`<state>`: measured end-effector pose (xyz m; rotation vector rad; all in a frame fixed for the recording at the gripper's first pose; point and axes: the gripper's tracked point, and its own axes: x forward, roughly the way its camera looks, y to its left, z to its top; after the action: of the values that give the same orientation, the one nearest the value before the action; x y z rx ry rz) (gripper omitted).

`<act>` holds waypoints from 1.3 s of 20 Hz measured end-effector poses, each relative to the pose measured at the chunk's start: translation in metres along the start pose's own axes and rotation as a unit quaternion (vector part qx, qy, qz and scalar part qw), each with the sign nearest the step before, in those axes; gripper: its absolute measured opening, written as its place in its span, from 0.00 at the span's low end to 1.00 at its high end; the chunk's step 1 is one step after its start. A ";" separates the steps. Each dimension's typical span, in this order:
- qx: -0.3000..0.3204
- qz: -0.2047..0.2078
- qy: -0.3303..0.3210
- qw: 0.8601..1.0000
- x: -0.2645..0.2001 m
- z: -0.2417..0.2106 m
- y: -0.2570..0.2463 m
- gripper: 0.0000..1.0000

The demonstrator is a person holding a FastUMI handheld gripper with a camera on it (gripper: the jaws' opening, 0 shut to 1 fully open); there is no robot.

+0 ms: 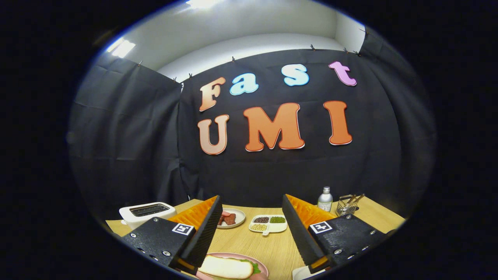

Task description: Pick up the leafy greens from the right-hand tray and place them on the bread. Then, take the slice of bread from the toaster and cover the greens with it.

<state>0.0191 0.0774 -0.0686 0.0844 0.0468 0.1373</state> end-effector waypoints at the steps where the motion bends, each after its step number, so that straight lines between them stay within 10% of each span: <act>1: -0.007 -0.002 -0.011 1.000 -0.001 0.005 0.002 0.93; 26: -0.035 -0.007 -0.046 0.998 -0.004 0.014 0.017 0.93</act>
<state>0.0133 0.0923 -0.0532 0.0212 -0.0499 0.1216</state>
